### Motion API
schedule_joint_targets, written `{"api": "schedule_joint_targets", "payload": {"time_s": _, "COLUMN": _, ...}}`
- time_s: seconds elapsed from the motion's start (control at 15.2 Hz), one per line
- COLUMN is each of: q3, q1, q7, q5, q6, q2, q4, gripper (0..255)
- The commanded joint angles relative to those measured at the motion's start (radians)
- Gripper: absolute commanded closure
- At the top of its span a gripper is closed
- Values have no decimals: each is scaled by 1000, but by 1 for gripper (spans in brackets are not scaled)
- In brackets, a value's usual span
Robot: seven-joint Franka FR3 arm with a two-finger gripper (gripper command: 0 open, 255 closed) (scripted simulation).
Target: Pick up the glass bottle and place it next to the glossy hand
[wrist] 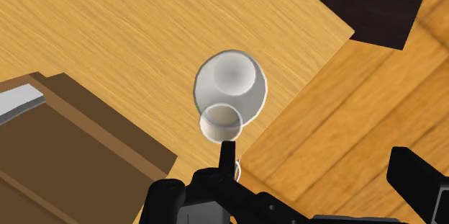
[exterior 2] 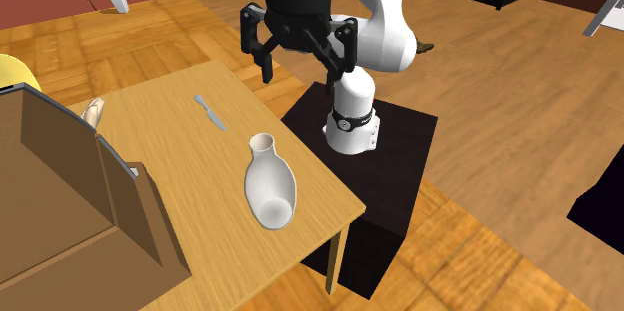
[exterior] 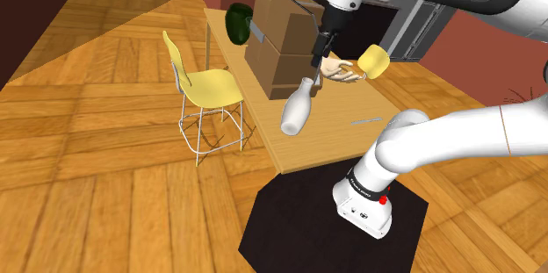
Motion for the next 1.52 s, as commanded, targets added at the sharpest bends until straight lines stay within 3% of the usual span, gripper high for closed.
{"api": "schedule_joint_targets", "payload": {"time_s": 0.0, "q3": 0, "q1": 0, "q7": 0, "q5": 0, "q6": 0, "q2": 0, "q4": 0, "gripper": 0}}
{"api": "schedule_joint_targets", "payload": {"time_s": 0.59, "q3": -172, "q1": -13, "q7": -215, "q5": -32, "q6": 390, "q2": 46, "q4": -246, "gripper": 0}}
{"api": "schedule_joint_targets", "payload": {"time_s": 1.12, "q3": -190, "q1": -10, "q7": -230, "q5": -34, "q6": 527, "q2": 103, "q4": -320, "gripper": 0}}
{"api": "schedule_joint_targets", "payload": {"time_s": 1.45, "q3": -190, "q1": -10, "q7": -230, "q5": -34, "q6": 536, "q2": 108, "q4": -325, "gripper": 0}}
